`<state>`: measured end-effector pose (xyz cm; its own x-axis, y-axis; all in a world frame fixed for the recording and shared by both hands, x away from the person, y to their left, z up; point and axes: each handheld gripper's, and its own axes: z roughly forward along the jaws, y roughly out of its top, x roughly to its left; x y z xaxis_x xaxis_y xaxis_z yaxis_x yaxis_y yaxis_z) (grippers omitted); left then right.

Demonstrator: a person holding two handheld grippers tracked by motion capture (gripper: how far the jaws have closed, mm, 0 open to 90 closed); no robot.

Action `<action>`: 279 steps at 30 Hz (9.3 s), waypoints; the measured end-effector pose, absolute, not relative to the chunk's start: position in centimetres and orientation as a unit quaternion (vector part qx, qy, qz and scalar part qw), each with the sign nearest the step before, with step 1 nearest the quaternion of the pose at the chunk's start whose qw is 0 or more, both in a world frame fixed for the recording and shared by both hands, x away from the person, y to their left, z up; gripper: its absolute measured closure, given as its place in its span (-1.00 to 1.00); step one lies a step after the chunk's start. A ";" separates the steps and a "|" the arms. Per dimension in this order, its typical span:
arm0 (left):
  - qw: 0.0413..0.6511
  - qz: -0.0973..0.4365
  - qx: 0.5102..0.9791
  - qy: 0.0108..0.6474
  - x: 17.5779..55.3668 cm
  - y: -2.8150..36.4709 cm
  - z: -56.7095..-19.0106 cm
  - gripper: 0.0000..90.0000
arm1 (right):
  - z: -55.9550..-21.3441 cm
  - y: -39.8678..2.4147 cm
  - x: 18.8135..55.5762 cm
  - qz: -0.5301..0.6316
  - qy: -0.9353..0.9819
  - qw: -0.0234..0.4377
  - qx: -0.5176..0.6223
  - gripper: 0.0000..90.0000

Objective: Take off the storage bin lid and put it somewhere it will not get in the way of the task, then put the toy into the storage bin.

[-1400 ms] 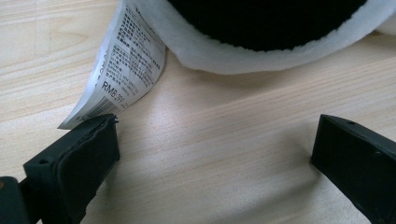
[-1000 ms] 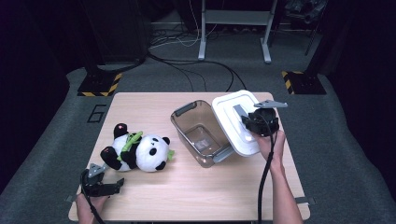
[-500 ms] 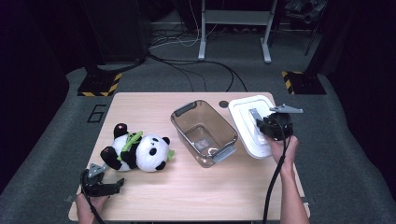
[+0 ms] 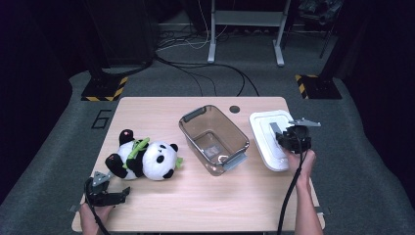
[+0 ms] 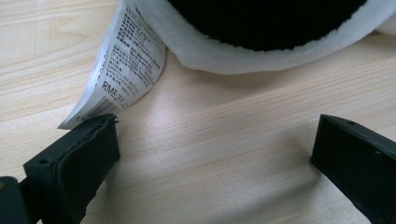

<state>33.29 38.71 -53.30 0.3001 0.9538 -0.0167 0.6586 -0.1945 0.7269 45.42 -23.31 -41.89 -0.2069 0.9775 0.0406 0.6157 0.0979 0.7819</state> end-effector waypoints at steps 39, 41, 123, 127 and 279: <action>0.324 0.228 0.738 0.546 33.3 38.7 -53.3 -0.99 | -50.4 -23.8 48.3 0.302 0.655 0.235 0.652 0.41; 0.324 0.228 0.739 0.546 33.3 38.7 -53.3 -0.99 | -50.2 -23.9 48.2 0.309 0.651 0.234 0.652 0.12; 0.333 0.240 0.733 0.542 32.7 38.9 -53.0 -0.99 | -53.0 -13.2 35.5 0.334 0.801 0.191 0.459 -1.00; 0.352 0.235 0.722 0.547 32.0 39.3 -50.9 -1.00 | -53.0 -13.1 35.5 0.334 0.802 0.190 0.458 -1.00; 0.493 0.211 0.806 0.249 47.5 22.7 -31.1 0.67 | -53.0 -13.1 35.6 0.337 0.805 0.188 0.451 -1.00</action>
